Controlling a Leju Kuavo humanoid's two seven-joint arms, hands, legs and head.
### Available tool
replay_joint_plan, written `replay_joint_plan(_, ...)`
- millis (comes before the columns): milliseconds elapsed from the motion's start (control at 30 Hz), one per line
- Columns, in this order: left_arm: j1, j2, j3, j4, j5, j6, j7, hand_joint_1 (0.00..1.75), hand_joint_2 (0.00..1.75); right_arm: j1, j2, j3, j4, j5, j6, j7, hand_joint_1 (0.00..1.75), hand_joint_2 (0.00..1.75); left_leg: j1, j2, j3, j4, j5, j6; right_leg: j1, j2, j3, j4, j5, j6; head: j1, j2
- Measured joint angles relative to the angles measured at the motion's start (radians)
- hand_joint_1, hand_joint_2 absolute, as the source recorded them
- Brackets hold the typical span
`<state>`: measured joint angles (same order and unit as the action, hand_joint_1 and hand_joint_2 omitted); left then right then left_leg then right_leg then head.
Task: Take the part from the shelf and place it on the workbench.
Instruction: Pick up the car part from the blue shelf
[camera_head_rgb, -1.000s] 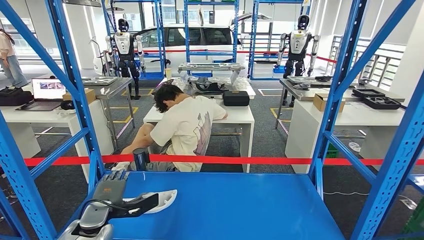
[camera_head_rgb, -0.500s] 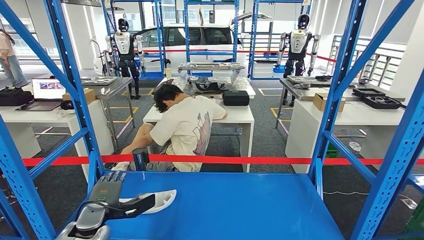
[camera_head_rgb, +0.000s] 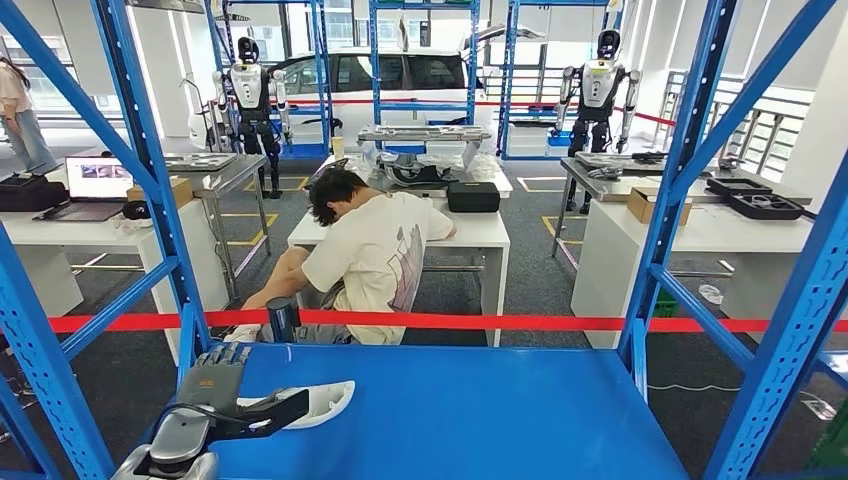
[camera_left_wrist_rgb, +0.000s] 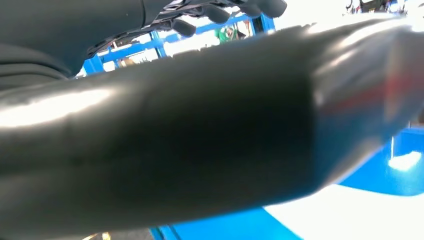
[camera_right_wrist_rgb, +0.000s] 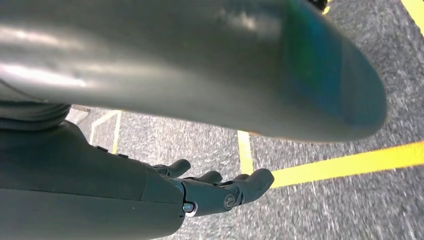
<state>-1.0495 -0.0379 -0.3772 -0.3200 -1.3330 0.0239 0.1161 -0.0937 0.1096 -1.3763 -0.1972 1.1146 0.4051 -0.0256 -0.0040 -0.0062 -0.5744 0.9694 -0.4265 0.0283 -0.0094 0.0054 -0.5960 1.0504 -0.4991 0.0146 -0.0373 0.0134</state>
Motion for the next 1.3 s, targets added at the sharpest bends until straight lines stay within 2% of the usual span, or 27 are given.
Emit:
replay_joint_plan(67,0.000,0.000,0.000,0.000,-0.004,0.000,-0.001,0.00,0.00,0.001,0.000,0.001,0.000,0.002,0.000,0.000,0.00,0.00,0.000,0.003,0.003,-0.002,-0.001,0.003,-0.004,0.000,-0.068,0.130,-0.056,0.002,0.001,0.000)
replay_joint_plan(100,0.003,0.000,0.000,0.000,-0.006,0.000,-0.001,0.00,0.00,0.002,0.000,0.002,0.000,0.003,0.000,0.000,0.00,0.00,0.000,0.003,0.003,-0.001,-0.003,0.002,-0.007,-0.001,-0.102,0.191,-0.075,0.004,0.001,0.000)
replay_joint_plan(133,0.005,0.000,0.000,0.000,-0.008,0.000,-0.001,0.00,0.00,0.003,0.000,0.002,0.000,0.004,0.000,0.001,0.00,0.00,0.001,0.003,0.003,0.002,-0.006,-0.001,-0.011,-0.001,-0.123,0.223,-0.077,0.007,0.001,0.000)
replay_joint_plan(167,0.007,0.000,0.000,0.000,-0.008,-0.001,-0.002,0.00,0.00,0.003,-0.001,0.002,0.000,0.004,0.000,0.001,0.00,0.00,0.003,0.002,0.003,0.007,-0.010,-0.005,-0.015,-0.001,-0.125,0.216,-0.060,0.011,0.001,0.000)
replay_joint_plan(233,0.008,0.001,0.000,0.000,-0.009,-0.001,-0.003,0.00,0.00,0.003,-0.001,0.003,0.000,0.005,0.000,0.001,0.00,0.00,0.009,0.002,0.002,0.026,-0.024,-0.021,-0.027,-0.002,-0.076,0.106,0.002,0.022,0.001,0.000)
replay_joint_plan(267,0.007,0.002,0.000,0.000,-0.009,-0.001,-0.005,0.00,0.00,0.002,-0.001,0.003,0.000,0.005,0.000,0.001,0.00,0.00,0.010,0.002,-0.002,0.040,-0.034,-0.031,-0.029,0.000,-0.049,0.050,0.021,0.023,0.001,0.000)
replay_joint_plan(300,0.006,0.002,0.000,-0.001,-0.009,-0.001,-0.006,0.00,0.00,0.002,0.000,0.004,0.000,0.006,0.000,0.001,0.00,0.00,0.010,0.001,-0.005,0.052,-0.043,-0.040,-0.030,0.002,-0.030,0.014,0.029,0.019,0.001,0.000)
replay_joint_plan(333,0.005,0.003,0.000,-0.001,-0.009,-0.001,-0.008,0.00,0.00,0.002,0.000,0.004,0.000,0.006,0.000,0.001,0.00,0.00,0.010,0.000,-0.008,0.060,-0.049,-0.048,-0.028,0.004,-0.023,0.003,0.025,0.012,0.000,0.000)
replay_joint_plan(400,0.005,0.003,0.001,-0.001,-0.010,-0.001,-0.010,0.00,0.00,0.001,0.001,0.004,0.000,0.006,0.000,0.001,0.00,0.00,0.011,-0.002,-0.009,0.062,-0.054,-0.057,-0.024,0.006,-0.024,0.011,0.019,-0.009,-0.001,0.000)
replay_joint_plan(467,0.005,0.002,0.001,-0.001,-0.010,-0.003,-0.010,0.00,0.00,0.000,0.000,0.004,0.000,0.006,0.000,0.001,0.00,0.00,0.015,0.000,-0.017,0.080,-0.066,-0.065,-0.023,0.006,-0.020,0.010,0.016,-0.024,-0.001,0.000)
replay_joint_plan(533,0.004,0.002,0.001,-0.001,-0.011,-0.004,-0.009,0.00,0.00,0.000,0.000,0.004,0.000,0.006,0.000,0.001,0.00,0.00,0.016,0.002,-0.063,0.167,-0.103,-0.070,-0.022,0.006,-0.014,0.008,0.013,-0.035,-0.002,0.000)
replay_joint_plan(600,0.007,0.002,0.001,0.001,-0.011,-0.004,-0.009,0.00,0.00,0.001,0.000,0.004,0.000,0.005,0.000,0.001,0.00,0.00,0.015,0.002,-0.137,0.291,-0.141,-0.069,-0.018,0.006,-0.008,0.008,0.007,-0.042,-0.002,0.000)
replay_joint_plan(633,0.010,0.002,0.001,0.002,-0.011,-0.004,-0.008,0.00,0.00,0.001,0.000,0.004,0.000,0.005,0.000,0.001,0.00,0.00,0.015,0.002,-0.163,0.326,-0.141,-0.067,-0.016,0.007,-0.005,0.008,0.004,-0.044,-0.002,0.000)
replay_joint_plan(667,0.013,0.002,0.001,0.002,-0.011,-0.004,-0.008,0.00,0.00,0.001,0.000,0.004,0.000,0.005,0.000,0.001,0.00,0.00,0.014,0.002,-0.176,0.334,-0.127,-0.063,-0.014,0.007,-0.002,0.008,0.001,-0.045,-0.002,0.000)
replay_joint_plan(700,0.015,0.002,0.001,0.002,-0.011,-0.004,-0.008,0.00,0.00,0.001,0.000,0.004,0.000,0.004,0.000,0.001,0.00,0.00,0.012,0.002,-0.169,0.301,-0.092,-0.057,-0.012,0.008,0.004,0.008,-0.004,-0.046,-0.002,0.000)
replay_joint_plan(733,0.015,0.002,0.001,0.002,-0.011,-0.004,-0.008,0.00,0.00,0.001,0.000,0.004,0.000,0.004,0.000,0.001,0.00,0.00,0.008,0.002,-0.146,0.238,-0.047,-0.050,-0.012,0.008,0.012,0.008,-0.009,-0.045,-0.002,0.000)
replay_joint_plan(800,0.013,0.002,0.002,0.001,-0.011,-0.004,-0.008,0.00,0.00,0.001,0.001,0.004,0.000,0.004,0.000,0.001,0.00,0.00,-0.001,0.001,-0.093,0.118,0.010,-0.039,-0.012,0.009,0.025,0.003,-0.018,-0.041,-0.002,0.000)
replay_joint_plan(833,0.011,0.002,0.002,0.000,-0.011,-0.003,-0.007,0.00,0.00,0.000,0.002,0.004,0.000,0.003,0.000,0.001,0.00,0.00,-0.006,0.001,-0.074,0.083,0.013,-0.036,-0.012,0.009,0.028,0.000,-0.020,-0.036,-0.002,0.000)
replay_joint_plan(900,0.010,0.001,0.002,0.000,-0.011,-0.003,-0.007,0.00,0.00,-0.001,0.003,0.004,0.000,0.000,0.000,0.001,0.00,0.00,-0.012,0.000,-0.061,0.063,0.003,-0.033,-0.013,0.009,0.030,-0.008,-0.019,-0.025,-0.002,0.000)
replay_joint_plan(1000,0.012,0.000,0.003,-0.002,-0.012,-0.003,-0.011,0.00,0.00,-0.002,0.003,0.004,0.000,-0.004,0.000,0.000,0.00,0.00,-0.007,0.000,-0.048,0.045,0.001,-0.025,-0.011,0.005,0.028,0.003,-0.030,-0.011,-0.001,0.000)
replay_joint_plan(1033,0.011,0.000,0.003,-0.003,-0.012,-0.004,-0.014,0.00,0.44,-0.002,0.003,0.004,0.000,-0.005,0.001,-0.001,0.00,0.00,-0.007,0.000,-0.043,0.043,-0.001,-0.024,-0.009,0.003,0.023,0.010,-0.015,-0.015,-0.001,0.000)
replay_joint_plan(1100,0.014,-0.001,0.004,-0.002,-0.012,-0.005,-0.022,0.00,1.31,-0.002,0.003,0.004,-0.001,-0.007,0.003,-0.001,0.00,0.00,-0.014,-0.002,-0.042,0.051,-0.008,-0.024,-0.005,0.001,0.029,0.011,-0.013,-0.046,-0.001,0.000)
replay_joint_plan(1133,0.016,-0.002,0.005,-0.002,-0.013,-0.005,-0.024,0.00,1.75,-0.003,0.003,0.004,-0.001,-0.007,0.003,-0.001,0.00,0.00,-0.016,-0.003,-0.042,0.056,-0.012,-0.023,-0.005,0.001,0.038,-0.004,-0.007,-0.053,-0.001,0.000)
replay_joint_plan(1167,0.018,-0.003,0.005,-0.002,-0.015,-0.006,-0.025,0.00,1.75,-0.004,0.003,0.004,-0.002,-0.008,0.003,-0.001,0.00,0.00,-0.017,-0.004,-0.043,0.059,-0.014,-0.021,-0.006,0.000,0.047,-0.013,-0.025,-0.050,-0.001,0.000)
replay_joint_plan(1233,0.021,-0.003,0.006,-0.001,-0.020,-0.009,-0.025,0.00,1.75,-0.004,0.003,0.004,-0.002,-0.009,0.003,-0.001,0.00,0.00,-0.017,-0.003,-0.044,0.063,-0.017,-0.018,-0.008,-0.001,0.053,-0.022,-0.026,-0.023,-0.001,0.000)
replay_joint_plan(1300,0.023,-0.003,0.006,0.000,-0.022,-0.012,-0.025,0.00,1.75,-0.003,0.003,0.004,-0.002,-0.010,0.003,-0.001,0.00,0.00,-0.017,-0.003,-0.044,0.063,-0.018,-0.018,-0.008,-0.001,0.055,-0.024,-0.027,-0.018,-0.001,0.000)
